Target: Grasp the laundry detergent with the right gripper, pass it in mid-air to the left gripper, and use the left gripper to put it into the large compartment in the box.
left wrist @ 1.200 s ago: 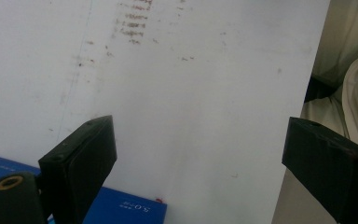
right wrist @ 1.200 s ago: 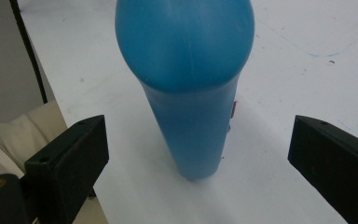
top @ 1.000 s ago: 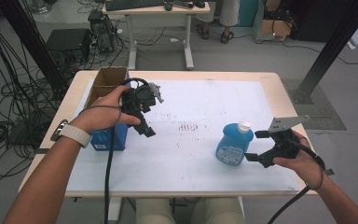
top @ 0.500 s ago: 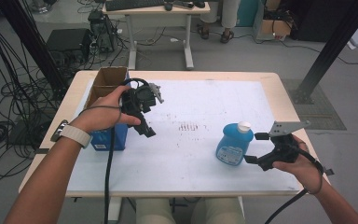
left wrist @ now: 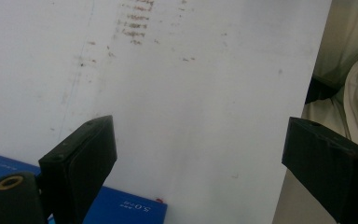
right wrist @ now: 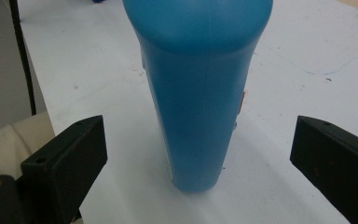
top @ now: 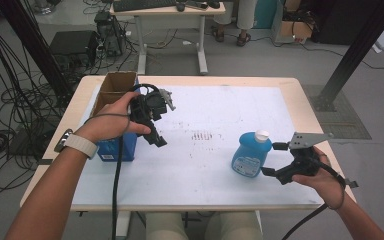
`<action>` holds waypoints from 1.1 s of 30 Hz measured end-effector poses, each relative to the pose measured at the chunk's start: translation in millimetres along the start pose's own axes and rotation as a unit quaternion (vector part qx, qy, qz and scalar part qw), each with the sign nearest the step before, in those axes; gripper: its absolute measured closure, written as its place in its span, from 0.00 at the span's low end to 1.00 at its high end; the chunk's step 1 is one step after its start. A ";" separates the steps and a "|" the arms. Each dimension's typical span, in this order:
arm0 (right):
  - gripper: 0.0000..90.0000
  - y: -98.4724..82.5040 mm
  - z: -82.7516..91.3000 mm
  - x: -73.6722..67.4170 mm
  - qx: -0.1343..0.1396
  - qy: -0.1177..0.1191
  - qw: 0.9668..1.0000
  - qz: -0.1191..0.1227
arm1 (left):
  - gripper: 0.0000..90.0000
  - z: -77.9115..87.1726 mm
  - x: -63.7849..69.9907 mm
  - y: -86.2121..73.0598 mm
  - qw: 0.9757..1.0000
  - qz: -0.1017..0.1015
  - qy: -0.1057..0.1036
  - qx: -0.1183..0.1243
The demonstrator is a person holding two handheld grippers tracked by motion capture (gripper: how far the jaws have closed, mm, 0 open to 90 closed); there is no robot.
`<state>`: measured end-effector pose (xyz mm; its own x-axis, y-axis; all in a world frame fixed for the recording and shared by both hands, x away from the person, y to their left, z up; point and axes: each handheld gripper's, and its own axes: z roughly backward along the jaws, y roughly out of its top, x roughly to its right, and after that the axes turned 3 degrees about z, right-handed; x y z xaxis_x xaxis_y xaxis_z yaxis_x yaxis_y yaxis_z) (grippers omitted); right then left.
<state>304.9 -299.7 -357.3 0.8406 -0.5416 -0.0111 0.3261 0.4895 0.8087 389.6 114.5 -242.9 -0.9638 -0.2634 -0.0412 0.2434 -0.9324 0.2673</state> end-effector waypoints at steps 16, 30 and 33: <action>0.05 -4.2 -2.0 2.5 0.010 0.007 1.000 -0.003 | 0.11 -0.2 -0.4 -0.8 1.000 0.002 0.000 0.003; 0.05 -4.9 -2.0 1.5 0.021 0.005 1.000 -0.005 | 0.11 -0.3 -0.3 -0.7 1.000 0.000 0.000 0.004; 0.05 -5.8 -1.8 2.5 0.019 0.005 1.000 0.000 | 0.11 -0.2 -0.6 -1.1 1.000 0.000 0.001 0.004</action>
<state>305.9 -302.7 -363.1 0.8451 -0.5344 -0.0169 0.3094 0.4630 0.8306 389.9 115.5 -243.3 -0.9635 -0.2643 -0.0430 0.2429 -0.9302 0.2753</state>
